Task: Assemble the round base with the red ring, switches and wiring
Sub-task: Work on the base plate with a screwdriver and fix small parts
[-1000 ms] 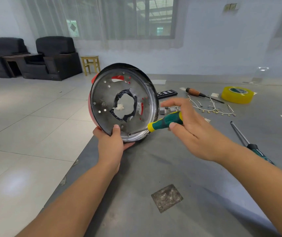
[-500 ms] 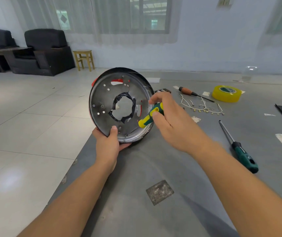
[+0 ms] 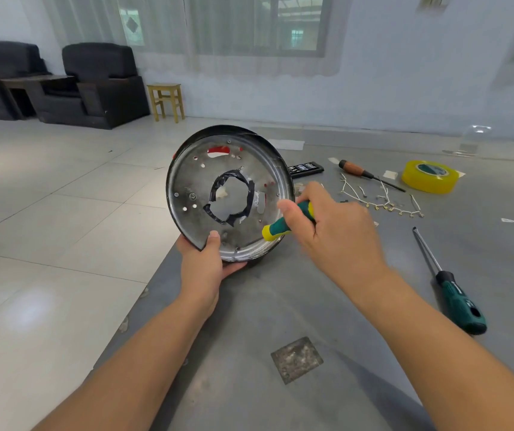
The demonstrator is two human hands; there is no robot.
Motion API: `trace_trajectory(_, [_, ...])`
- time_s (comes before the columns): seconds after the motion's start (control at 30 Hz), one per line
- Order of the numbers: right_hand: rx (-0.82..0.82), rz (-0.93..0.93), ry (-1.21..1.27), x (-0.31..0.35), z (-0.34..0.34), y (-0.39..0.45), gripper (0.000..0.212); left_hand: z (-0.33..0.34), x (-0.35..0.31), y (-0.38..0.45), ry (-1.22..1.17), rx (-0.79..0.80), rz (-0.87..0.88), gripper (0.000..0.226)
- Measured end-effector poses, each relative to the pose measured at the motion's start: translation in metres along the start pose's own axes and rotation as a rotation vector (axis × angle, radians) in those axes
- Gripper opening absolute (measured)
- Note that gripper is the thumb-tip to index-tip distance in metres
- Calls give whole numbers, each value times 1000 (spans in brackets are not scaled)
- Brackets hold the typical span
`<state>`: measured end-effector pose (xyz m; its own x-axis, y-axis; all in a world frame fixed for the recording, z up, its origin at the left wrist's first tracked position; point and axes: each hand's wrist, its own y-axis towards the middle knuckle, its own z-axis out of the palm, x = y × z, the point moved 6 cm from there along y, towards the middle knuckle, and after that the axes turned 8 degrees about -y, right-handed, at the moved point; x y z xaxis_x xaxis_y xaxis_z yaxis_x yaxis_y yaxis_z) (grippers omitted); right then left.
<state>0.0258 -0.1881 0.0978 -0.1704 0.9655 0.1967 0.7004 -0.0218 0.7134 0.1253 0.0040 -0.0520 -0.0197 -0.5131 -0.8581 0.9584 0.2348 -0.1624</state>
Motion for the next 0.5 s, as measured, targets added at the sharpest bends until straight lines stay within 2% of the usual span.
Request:
trace_trajectory(0.07, [35,-36,-30,4,0,-2,54,0,0,-1,-13,-4,-5,44])
trace_trajectory(0.17, [232,-135,229,6,7,-5,39,1,0,-2,-29,-8,-31,46])
trace_trajectory(0.3, [356,-266,471,13,8,-2,41,3,-1,-4,-46,36,-17,45])
trace_trajectory(0.4, [212,-186,429,16,8,2,25,3,-2,-6,-48,61,-8,42])
trace_trajectory(0.5, [-76,-109,145,20,2,4,33,2,-2,-6,-33,24,-17,42])
